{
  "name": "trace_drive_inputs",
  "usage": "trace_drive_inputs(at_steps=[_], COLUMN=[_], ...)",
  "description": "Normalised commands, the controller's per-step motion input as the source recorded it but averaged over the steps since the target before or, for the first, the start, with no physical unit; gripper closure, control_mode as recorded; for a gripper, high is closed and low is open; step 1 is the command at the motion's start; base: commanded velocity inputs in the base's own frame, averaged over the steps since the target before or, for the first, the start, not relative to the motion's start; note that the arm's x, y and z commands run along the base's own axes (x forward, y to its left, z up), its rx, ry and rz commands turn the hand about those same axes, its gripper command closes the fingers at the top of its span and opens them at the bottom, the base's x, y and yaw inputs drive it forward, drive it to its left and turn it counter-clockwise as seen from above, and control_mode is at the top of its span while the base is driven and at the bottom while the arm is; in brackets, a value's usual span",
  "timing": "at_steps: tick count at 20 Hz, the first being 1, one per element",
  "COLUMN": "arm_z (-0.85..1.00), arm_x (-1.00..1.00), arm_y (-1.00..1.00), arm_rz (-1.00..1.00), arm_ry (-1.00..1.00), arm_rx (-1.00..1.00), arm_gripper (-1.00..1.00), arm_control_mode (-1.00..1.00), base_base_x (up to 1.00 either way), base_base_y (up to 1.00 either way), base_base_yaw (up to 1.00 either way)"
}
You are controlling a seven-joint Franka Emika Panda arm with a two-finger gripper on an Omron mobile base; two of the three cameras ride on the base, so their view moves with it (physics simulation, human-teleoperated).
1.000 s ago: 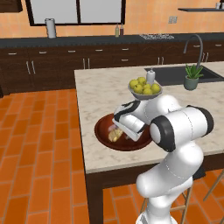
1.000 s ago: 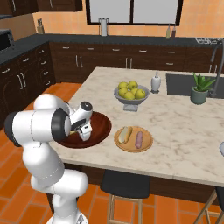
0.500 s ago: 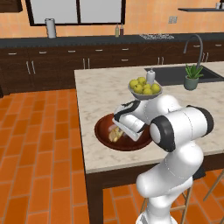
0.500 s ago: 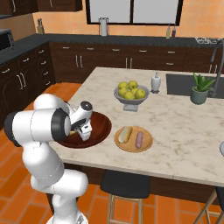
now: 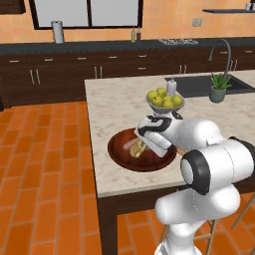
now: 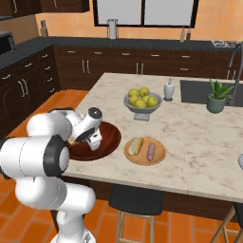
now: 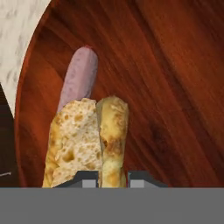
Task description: Place one bun and one sausage from the bowl on each plate.
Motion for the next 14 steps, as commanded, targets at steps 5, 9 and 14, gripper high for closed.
trace_drive_inputs(at_steps=[5,9,14], arm_z=[0.64,0.38,0.19], arm_x=[-0.17,0.03,-0.01], arm_y=[-0.35,-0.21,-0.20], arm_rz=[0.01,0.12,0.26], arm_ry=[0.00,0.00,0.02], arm_rx=[-0.06,-0.19,-0.29], arm_gripper=[1.00,1.00,1.00], arm_control_mode=[-1.00,-1.00,-1.00], base_base_x=[0.00,0.00,0.00], base_base_y=[0.00,0.00,0.00], base_base_yaw=[0.00,0.00,0.00])
